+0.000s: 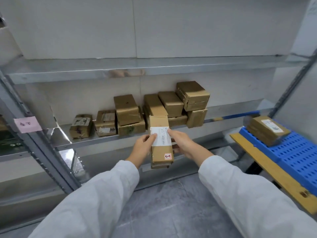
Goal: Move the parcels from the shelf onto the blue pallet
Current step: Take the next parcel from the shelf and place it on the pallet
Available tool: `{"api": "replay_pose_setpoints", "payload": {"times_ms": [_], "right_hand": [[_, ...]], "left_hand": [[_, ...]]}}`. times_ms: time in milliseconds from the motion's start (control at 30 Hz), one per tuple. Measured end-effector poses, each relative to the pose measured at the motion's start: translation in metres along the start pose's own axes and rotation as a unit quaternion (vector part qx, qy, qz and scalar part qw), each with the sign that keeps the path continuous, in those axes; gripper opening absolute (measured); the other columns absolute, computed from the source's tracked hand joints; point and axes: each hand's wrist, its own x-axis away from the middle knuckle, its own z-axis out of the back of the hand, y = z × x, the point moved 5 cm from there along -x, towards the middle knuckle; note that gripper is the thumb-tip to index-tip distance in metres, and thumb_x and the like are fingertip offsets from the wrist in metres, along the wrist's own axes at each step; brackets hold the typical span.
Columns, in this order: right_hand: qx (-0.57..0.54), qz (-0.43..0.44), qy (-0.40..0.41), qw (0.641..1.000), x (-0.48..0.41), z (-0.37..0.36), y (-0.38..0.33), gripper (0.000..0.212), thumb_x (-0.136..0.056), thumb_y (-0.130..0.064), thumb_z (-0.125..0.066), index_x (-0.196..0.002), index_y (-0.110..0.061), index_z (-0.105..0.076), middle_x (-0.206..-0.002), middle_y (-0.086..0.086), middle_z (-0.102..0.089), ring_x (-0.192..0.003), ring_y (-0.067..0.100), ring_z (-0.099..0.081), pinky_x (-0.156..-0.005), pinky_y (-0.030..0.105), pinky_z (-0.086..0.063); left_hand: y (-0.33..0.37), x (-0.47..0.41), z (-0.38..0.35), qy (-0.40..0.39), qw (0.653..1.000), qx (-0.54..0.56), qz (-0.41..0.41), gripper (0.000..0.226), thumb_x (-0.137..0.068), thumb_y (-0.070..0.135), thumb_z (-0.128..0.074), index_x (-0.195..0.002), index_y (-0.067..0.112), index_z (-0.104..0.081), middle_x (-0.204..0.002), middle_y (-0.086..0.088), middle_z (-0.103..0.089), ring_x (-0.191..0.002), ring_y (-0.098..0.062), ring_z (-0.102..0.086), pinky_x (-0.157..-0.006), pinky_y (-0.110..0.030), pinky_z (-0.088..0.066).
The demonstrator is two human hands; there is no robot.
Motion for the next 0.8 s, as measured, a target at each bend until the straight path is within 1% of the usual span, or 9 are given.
{"api": "replay_pose_setpoints", "payload": {"times_ms": [100, 200, 300, 400, 433, 567, 633, 767, 800], "right_hand": [[-0.011, -0.002, 0.051, 0.999, 0.012, 0.028, 0.007, 0.038, -0.100, -0.047, -0.040, -0.127, -0.025, -0.056, -0.117, 0.002, -0.067, -0.109, 0.025, -0.062, -0.096, 0.046, -0.050], [-0.041, -0.009, 0.096, 0.994, 0.028, 0.058, 0.017, 0.036, -0.101, -0.044, -0.040, -0.125, -0.024, -0.058, -0.113, 0.002, -0.068, -0.101, 0.021, -0.065, -0.079, 0.034, -0.056], [-0.066, -0.012, 0.130, 0.989, 0.039, 0.089, 0.027, 0.032, -0.101, -0.044, -0.041, -0.121, -0.025, -0.058, -0.110, 0.001, -0.068, -0.099, 0.019, -0.065, -0.082, 0.036, -0.056], [-0.100, -0.023, 0.172, 0.980, 0.053, 0.123, 0.040, 0.031, -0.100, -0.044, -0.043, -0.120, -0.026, -0.058, -0.101, -0.004, -0.068, -0.087, 0.012, -0.065, -0.054, 0.022, -0.054], [-0.115, -0.025, 0.184, 0.976, 0.059, 0.137, 0.046, 0.031, -0.100, -0.043, -0.043, -0.121, -0.025, -0.058, -0.100, -0.004, -0.069, -0.087, 0.012, -0.066, -0.051, 0.022, -0.053], [-0.156, -0.027, 0.227, 0.961, 0.080, 0.202, 0.067, 0.032, -0.100, -0.041, -0.045, -0.124, -0.025, -0.059, -0.104, -0.002, -0.070, -0.095, 0.017, -0.067, -0.076, 0.037, -0.059], [-0.162, -0.026, 0.250, 0.954, 0.093, 0.239, 0.081, 0.032, -0.100, -0.041, -0.044, -0.124, -0.025, -0.058, -0.107, -0.001, -0.069, -0.099, 0.018, -0.066, -0.088, 0.042, -0.056], [-0.164, -0.040, 0.290, 0.942, 0.122, 0.311, 0.106, 0.030, -0.101, -0.041, -0.040, -0.120, -0.026, -0.057, -0.095, -0.006, -0.067, -0.086, 0.011, -0.064, -0.060, 0.028, -0.053], [-0.163, -0.047, 0.302, 0.938, 0.129, 0.332, 0.114, 0.031, -0.101, -0.041, -0.039, -0.121, -0.025, -0.057, -0.095, -0.006, -0.066, -0.086, 0.012, -0.064, -0.061, 0.029, -0.052]], "left_hand": [[0.004, -0.007, -0.032, -0.051, 0.999, 0.007, -0.011, 0.033, -0.095, 0.048, -0.055, -0.122, 0.029, -0.058, -0.111, 0.010, -0.068, -0.103, -0.009, -0.064, -0.077, -0.025, -0.052], [0.006, -0.008, -0.065, -0.092, 0.996, -0.004, -0.021, 0.028, -0.094, 0.049, -0.055, -0.117, 0.033, -0.060, -0.105, 0.015, -0.069, -0.097, -0.003, -0.066, -0.071, -0.019, -0.051], [0.010, -0.006, -0.103, -0.138, 0.990, -0.009, -0.025, 0.019, -0.095, 0.048, -0.054, -0.110, 0.038, -0.060, -0.100, 0.019, -0.069, -0.088, 0.001, -0.068, -0.064, -0.013, -0.051], [0.018, -0.006, -0.145, -0.174, 0.984, -0.024, -0.035, 0.029, -0.097, 0.047, -0.052, -0.120, 0.031, -0.058, -0.104, 0.017, -0.067, -0.094, -0.001, -0.064, -0.068, -0.017, -0.050], [0.021, -0.005, -0.162, -0.187, 0.981, -0.032, -0.039, 0.030, -0.097, 0.047, -0.051, -0.121, 0.031, -0.058, -0.104, 0.017, -0.066, -0.095, -0.001, -0.064, -0.068, -0.018, -0.050], [0.027, 0.003, -0.235, -0.240, 0.969, -0.045, -0.040, 0.034, -0.096, 0.048, -0.053, -0.124, 0.029, -0.059, -0.106, 0.014, -0.068, -0.096, -0.005, -0.066, -0.078, -0.027, -0.056], [0.030, 0.011, -0.277, -0.262, 0.963, -0.044, -0.042, 0.034, -0.095, 0.049, -0.054, -0.123, 0.030, -0.059, -0.106, 0.015, -0.068, -0.092, -0.004, -0.069, -0.073, -0.024, -0.057], [0.033, 0.031, -0.360, -0.297, 0.953, -0.035, -0.056, 0.032, -0.095, 0.046, -0.056, -0.122, 0.029, -0.060, -0.102, 0.017, -0.070, -0.085, 0.003, -0.069, -0.062, -0.013, -0.053], [0.033, 0.037, -0.382, -0.306, 0.949, -0.041, -0.061, 0.030, -0.095, 0.045, -0.056, -0.121, 0.029, -0.060, -0.101, 0.018, -0.069, -0.084, 0.006, -0.068, -0.059, -0.011, -0.051]]}}
